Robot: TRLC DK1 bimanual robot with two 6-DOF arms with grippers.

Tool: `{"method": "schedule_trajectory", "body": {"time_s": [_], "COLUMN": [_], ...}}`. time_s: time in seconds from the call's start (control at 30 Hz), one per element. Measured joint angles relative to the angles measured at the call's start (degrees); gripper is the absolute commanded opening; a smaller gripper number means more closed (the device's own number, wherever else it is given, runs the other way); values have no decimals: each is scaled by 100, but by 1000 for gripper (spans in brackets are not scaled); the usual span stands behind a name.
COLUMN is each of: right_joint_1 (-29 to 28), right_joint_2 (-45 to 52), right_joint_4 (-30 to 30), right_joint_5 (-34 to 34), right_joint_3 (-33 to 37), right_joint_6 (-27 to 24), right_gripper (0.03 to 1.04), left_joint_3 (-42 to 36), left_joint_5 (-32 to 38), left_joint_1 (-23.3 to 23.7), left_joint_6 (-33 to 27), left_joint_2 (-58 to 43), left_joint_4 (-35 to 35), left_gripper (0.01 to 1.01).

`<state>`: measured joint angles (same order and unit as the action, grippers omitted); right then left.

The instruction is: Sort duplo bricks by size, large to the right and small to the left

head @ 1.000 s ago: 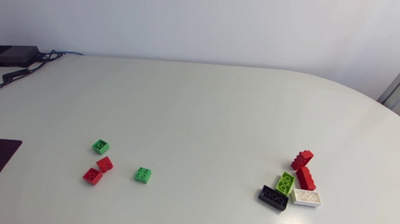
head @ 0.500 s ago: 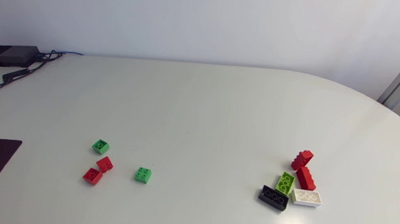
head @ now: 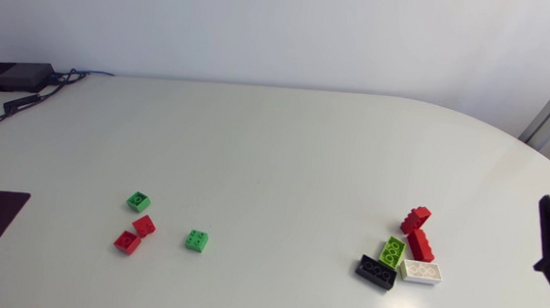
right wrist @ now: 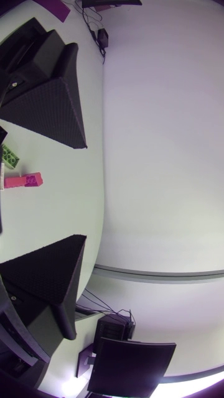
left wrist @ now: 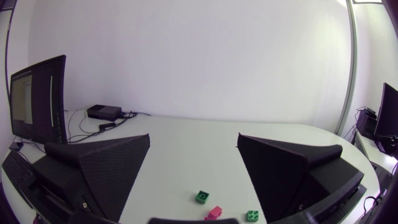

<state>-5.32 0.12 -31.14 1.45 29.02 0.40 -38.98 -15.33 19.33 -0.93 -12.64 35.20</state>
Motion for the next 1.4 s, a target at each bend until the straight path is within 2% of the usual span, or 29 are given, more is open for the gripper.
{"method": "schedule_trajectory", "body": {"time_s": [0.2,0.43,0.53,0.7,1.17,1.27,1.4], "right_joint_1": [17,46,50,55,98,98,98], "right_joint_2": [0,0,0,-2,-2,-2,-2], "right_joint_4": [20,81,269,470,584,612,839], "right_joint_5": [2,-2,-22,-24,-66,-63,0], "right_joint_3": [-129,-273,-428,-581,-837,-955,-1259], "right_joint_6": [-24,-96,-129,-131,-144,-98,-55], "right_gripper": [995,995,995,995,995,995,995], "left_joint_3": [7,138,557,1200,1582,1670,2124], "left_joint_5": [-168,-201,-98,-76,-249,-269,-271], "left_joint_1": [-356,-483,-407,-173,-136,-140,-243], "left_joint_6": [-254,-577,-640,-590,-597,-817,-1447], "left_joint_2": [-544,-564,-210,1169,1209,1209,1211], "left_joint_4": [302,310,151,-317,-442,-398,-428], "left_gripper": [979,980,979,972,979,980,985]}}
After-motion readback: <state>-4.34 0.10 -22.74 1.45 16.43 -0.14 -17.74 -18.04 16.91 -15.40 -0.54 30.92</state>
